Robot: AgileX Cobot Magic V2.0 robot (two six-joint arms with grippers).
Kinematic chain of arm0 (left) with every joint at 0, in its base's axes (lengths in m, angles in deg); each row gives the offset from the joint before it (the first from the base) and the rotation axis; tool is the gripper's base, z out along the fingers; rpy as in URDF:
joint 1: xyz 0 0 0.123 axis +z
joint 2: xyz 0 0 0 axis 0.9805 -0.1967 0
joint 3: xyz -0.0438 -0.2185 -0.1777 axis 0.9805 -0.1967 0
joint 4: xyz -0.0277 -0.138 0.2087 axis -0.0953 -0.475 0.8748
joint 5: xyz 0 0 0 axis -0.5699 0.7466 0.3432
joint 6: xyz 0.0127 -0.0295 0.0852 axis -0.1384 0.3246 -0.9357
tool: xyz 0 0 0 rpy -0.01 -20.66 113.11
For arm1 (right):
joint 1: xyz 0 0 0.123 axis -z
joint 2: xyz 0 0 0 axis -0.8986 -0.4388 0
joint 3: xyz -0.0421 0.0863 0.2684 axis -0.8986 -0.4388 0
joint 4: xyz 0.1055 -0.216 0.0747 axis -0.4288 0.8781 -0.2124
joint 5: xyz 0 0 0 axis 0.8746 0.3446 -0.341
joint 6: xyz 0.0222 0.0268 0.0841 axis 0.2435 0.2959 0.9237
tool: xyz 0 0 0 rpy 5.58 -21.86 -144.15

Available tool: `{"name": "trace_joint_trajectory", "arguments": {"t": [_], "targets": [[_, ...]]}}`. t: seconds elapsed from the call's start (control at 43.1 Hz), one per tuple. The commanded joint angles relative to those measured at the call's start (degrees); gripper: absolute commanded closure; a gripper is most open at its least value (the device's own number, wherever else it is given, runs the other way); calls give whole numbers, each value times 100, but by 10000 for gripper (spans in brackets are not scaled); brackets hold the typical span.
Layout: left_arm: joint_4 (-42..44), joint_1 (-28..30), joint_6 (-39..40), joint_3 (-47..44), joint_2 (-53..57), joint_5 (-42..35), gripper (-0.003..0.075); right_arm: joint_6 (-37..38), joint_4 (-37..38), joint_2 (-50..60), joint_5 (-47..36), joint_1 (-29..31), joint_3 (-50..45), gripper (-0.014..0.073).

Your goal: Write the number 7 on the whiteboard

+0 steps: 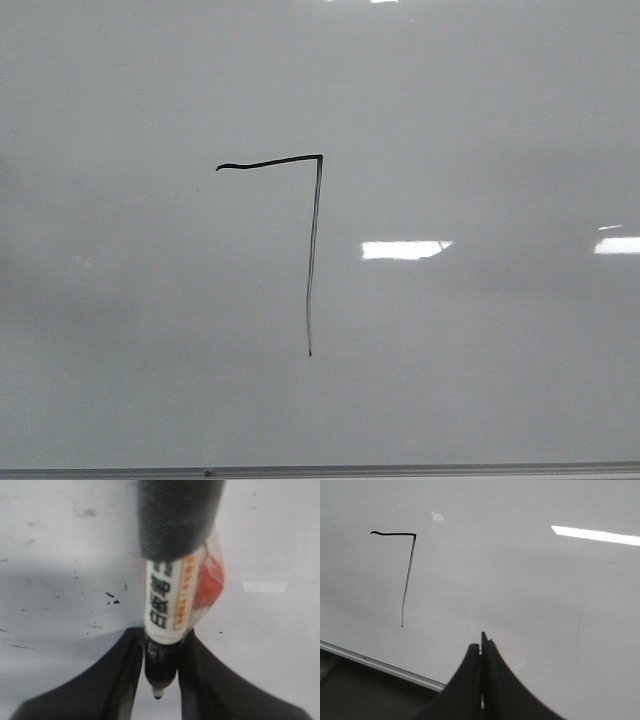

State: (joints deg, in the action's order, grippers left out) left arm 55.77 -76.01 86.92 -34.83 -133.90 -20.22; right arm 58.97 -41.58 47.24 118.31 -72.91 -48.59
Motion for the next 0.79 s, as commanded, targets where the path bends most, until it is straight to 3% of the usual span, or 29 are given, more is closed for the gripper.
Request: {"name": "trace_joint_trajectory", "arguments": {"t": [0.0, 0.093, 0.255, 0.534, 0.766], "targets": [[-97, 20, 44, 210, 132, -354, 400, 1, -73, -48, -436, 30, 105, 662], [-97, 20, 44, 210, 200, -214, 325, 1, -73, -48, -436, 30, 105, 662], [-97, 20, 44, 210, 345, -109, 289, 1, -73, -48, -436, 30, 105, 662], [37, -158, 44, 210, 902, 566, 288, 1, -73, -48, -441, 30, 104, 662], [177, -772, 32, 210, 1923, 1507, 289, 1, -73, -48, -441, 30, 104, 662]]}}
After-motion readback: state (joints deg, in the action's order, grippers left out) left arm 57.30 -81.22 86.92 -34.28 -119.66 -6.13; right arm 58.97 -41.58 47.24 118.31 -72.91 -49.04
